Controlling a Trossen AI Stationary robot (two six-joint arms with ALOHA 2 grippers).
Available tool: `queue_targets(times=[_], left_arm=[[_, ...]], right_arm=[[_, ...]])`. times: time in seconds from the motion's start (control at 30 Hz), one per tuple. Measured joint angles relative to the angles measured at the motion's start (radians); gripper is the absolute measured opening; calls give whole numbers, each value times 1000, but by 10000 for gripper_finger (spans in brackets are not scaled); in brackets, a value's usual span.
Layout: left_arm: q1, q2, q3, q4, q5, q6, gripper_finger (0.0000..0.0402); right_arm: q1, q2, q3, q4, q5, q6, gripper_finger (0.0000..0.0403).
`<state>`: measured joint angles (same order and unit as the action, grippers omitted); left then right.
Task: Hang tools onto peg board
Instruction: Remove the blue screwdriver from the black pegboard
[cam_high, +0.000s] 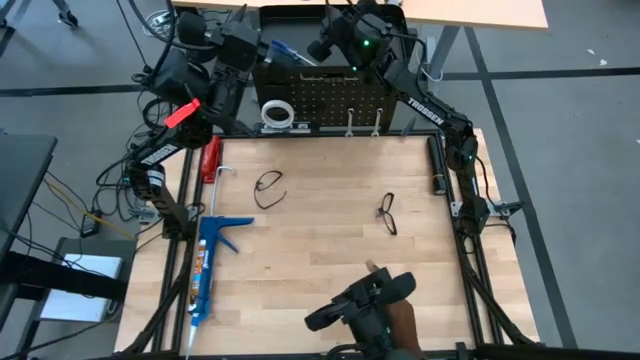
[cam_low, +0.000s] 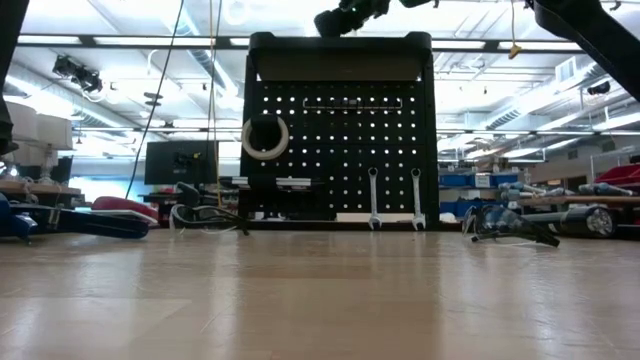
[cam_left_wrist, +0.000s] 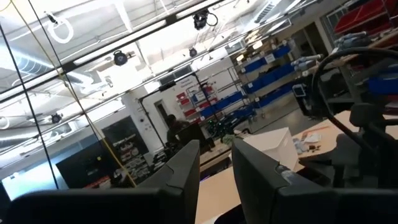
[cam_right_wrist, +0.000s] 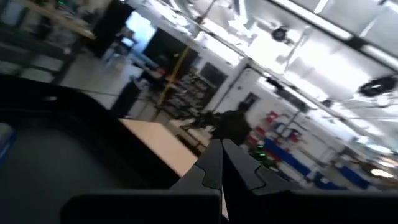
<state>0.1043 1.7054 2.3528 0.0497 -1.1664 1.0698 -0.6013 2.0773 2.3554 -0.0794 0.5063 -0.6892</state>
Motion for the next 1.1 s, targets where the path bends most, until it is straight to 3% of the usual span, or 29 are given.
queue_targets(times=[0.2,0.4,0.7,0.9,1.1], left_arm=[[3,0,0,0,-14,0,99],[14,0,0,0,-18,-90,99],[15,-19,0,12,-15,-115,99],[6,-21,0,6,76,-165,99],[21,-26,0,-72,221,-243,97]], right_arm=[[-3,-1,0,54,59,-65,9],[48,-1,0,33,94,-17,8],[52,-1,-7,123,56,-10,9],[26,-1,-44,245,-19,149,9],[97,-1,1,253,-69,185,9]])
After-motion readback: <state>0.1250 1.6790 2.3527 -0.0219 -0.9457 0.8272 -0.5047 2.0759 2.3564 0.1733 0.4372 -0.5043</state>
